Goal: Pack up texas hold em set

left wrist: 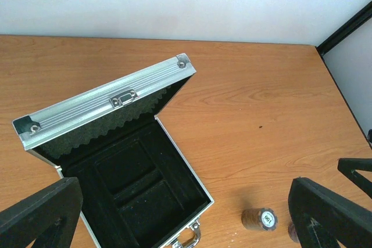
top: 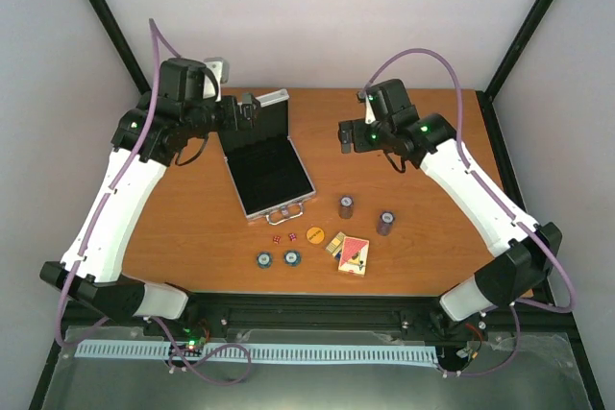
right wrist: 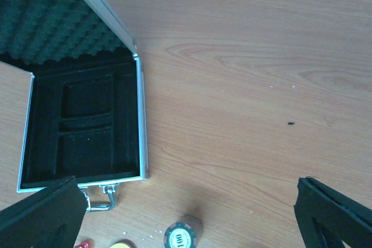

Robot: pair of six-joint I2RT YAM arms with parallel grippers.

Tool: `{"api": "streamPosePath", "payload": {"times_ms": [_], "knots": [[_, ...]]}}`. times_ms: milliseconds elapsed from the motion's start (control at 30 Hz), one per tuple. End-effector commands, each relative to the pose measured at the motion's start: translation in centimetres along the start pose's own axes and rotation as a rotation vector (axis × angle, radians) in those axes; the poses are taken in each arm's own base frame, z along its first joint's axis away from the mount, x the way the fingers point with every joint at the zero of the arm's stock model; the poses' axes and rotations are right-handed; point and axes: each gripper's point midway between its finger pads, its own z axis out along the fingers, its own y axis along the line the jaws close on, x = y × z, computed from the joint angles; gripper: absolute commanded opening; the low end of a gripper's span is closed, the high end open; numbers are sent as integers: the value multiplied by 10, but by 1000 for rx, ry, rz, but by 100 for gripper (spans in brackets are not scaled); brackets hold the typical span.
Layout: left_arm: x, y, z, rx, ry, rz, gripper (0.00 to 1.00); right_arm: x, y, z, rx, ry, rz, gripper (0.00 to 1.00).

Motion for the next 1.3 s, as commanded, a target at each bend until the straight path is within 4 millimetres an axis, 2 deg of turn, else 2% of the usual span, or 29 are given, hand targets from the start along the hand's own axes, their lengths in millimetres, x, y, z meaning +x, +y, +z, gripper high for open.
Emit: {"api": "streamPosePath", "payload": {"times_ms": [0,300,467,533,667,800,900,1033,1267], "knots": [[-17,-10,-12,28,-53,28,100,-8,1,-18,-4,-68,-8,100],[-13,-13,-16,55,-55,36,100,-1,3,-29,-46,-132,-38,100],[-9,-10,-17,46,-55,30,100,4,-5,-22,2,-95,-55,99],[-6,-8,-16,41,-48,25,100,12,-9,-14,25,-54,-73,93],[1,-6,-10,33,-21,9,100,44,-14,16,50,85,-83,86],[14,-2,-1,28,1,-5,100,83,-11,49,22,227,-77,73],[23,1,5,22,24,-4,100,104,-11,67,18,309,-77,68],[30,3,12,20,51,-2,100,128,-7,82,11,407,-96,68],[33,2,20,25,68,-5,100,164,4,95,-3,519,-138,68]]}}
